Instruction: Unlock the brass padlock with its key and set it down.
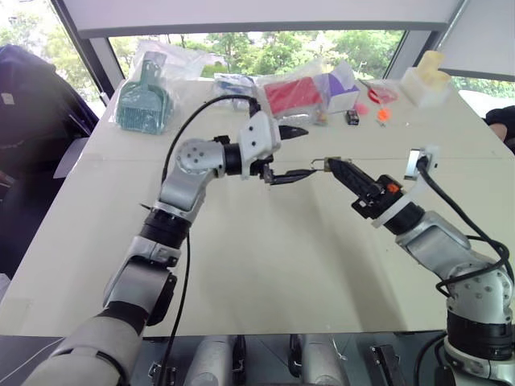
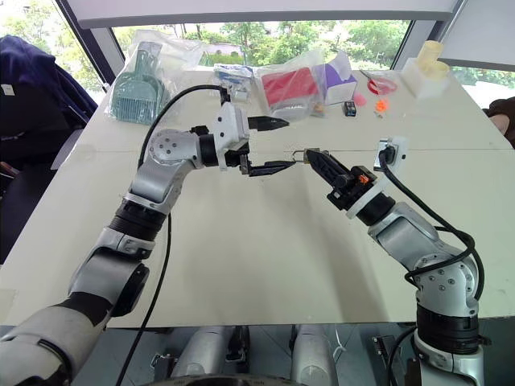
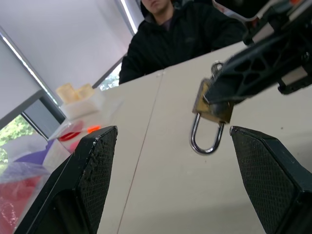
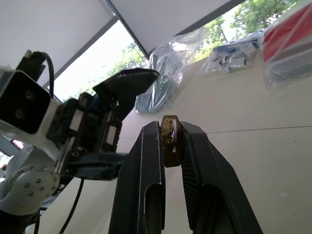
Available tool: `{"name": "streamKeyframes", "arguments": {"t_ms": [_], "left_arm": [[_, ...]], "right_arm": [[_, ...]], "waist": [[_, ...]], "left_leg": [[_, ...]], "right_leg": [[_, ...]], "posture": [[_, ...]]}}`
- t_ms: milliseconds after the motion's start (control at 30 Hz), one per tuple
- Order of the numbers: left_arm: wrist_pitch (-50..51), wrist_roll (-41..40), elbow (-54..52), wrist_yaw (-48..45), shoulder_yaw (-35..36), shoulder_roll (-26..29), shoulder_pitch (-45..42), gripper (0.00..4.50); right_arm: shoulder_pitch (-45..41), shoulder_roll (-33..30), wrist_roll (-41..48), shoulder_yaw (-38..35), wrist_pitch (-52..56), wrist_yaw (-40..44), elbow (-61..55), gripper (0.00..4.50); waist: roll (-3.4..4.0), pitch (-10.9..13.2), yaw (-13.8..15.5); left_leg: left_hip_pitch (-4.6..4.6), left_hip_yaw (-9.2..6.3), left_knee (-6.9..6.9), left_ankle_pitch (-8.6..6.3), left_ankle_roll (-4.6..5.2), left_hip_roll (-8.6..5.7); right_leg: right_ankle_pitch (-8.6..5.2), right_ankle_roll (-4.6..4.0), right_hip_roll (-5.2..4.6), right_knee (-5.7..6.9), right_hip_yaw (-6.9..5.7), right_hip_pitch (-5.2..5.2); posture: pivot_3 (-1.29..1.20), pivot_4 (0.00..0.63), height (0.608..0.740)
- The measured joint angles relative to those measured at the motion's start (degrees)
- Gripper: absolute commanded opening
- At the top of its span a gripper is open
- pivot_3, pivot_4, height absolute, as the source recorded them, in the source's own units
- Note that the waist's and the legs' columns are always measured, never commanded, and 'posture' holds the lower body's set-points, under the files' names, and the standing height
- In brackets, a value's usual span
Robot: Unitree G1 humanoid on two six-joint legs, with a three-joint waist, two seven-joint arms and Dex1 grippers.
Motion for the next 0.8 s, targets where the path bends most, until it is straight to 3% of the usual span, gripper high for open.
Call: {"name": "streamKeyframes", "arguments": {"t_ms": [400, 800], "left_arm": [[-7.52, 3.53, 11.95, 2.54, 0.12, -4.01, -5.77, 3.87], [-10.22, 5.03, 16.07, 7.16, 0.82, -4.79, -7.36, 3.87]], "right_arm": [[0.57, 0.01, 2.03, 0.90, 0.28, -1.04, -2.43, 0.00], [2.09, 0.02, 2.03, 1.25, 0.22, -0.90, -3.09, 0.00]], "waist": [[-0.01, 0.00, -0.02], [-0.02, 0.01, 0.00]], "left_leg": [[-0.01, 0.00, 0.00, -0.01, 0.02, 0.00], [-0.01, 0.00, 0.00, -0.02, 0.03, 0.00]], "right_leg": [[0.00, 0.01, -0.02, -0.02, 0.00, -0.01], [0.01, 0.01, -0.02, -0.02, 0.00, -0.01]], "posture": [[0.00, 0.150, 0.735], [0.00, 0.150, 0.735]]}}
